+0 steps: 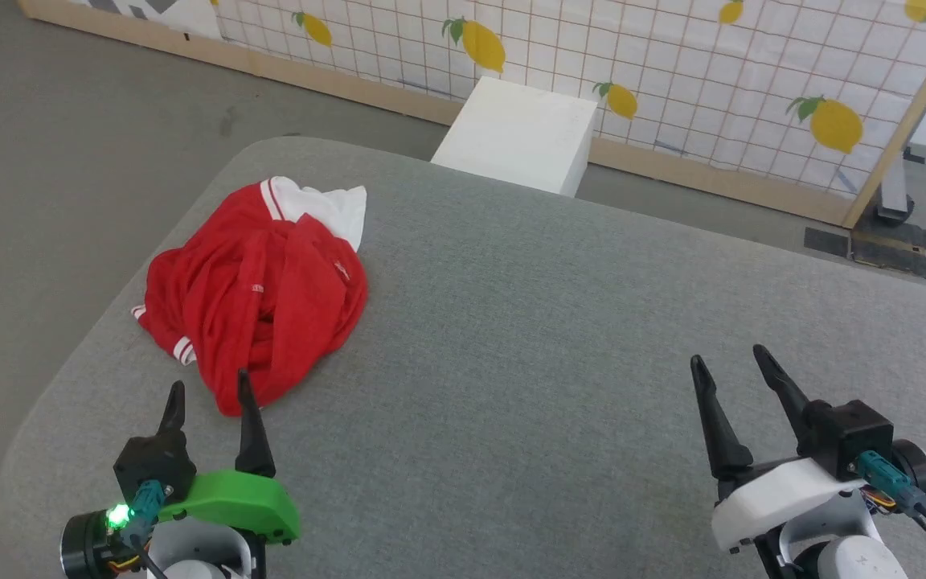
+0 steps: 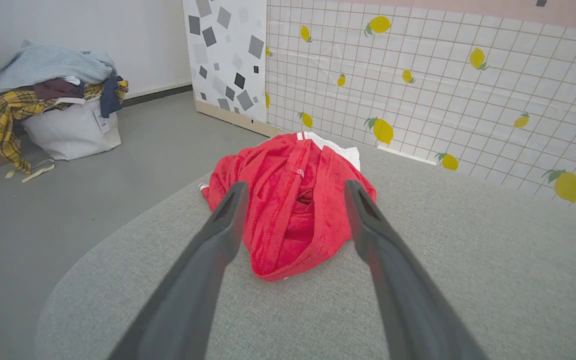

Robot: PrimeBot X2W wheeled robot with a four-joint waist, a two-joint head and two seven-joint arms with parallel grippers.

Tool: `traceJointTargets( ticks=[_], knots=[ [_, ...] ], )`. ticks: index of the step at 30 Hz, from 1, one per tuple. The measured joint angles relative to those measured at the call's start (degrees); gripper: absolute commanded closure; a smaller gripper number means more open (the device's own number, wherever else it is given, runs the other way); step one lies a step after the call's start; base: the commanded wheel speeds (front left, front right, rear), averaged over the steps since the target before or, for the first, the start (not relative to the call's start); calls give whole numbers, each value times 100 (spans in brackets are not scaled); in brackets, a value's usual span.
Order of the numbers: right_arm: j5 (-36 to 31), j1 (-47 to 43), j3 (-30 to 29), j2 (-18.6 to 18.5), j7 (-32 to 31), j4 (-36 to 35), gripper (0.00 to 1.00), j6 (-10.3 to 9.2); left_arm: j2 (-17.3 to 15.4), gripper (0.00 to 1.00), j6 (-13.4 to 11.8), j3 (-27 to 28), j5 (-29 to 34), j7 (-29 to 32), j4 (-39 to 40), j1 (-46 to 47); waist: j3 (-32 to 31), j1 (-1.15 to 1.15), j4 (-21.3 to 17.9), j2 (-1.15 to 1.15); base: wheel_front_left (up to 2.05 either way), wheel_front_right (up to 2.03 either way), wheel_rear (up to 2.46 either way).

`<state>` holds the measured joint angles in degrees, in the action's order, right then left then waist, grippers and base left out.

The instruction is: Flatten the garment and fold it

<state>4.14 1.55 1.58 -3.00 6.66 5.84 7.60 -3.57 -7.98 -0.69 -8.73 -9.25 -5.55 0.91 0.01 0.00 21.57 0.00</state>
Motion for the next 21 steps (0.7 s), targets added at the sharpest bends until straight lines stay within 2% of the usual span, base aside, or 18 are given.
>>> traceJointTargets(
  ticks=[21],
  knots=[
    [120, 81, 62, 3, 181, 142, 0, -1, -15, 0, -222, 73, -256, -254, -172, -2, -27, 0, 577, 0, 0, 0, 0]
  ],
)
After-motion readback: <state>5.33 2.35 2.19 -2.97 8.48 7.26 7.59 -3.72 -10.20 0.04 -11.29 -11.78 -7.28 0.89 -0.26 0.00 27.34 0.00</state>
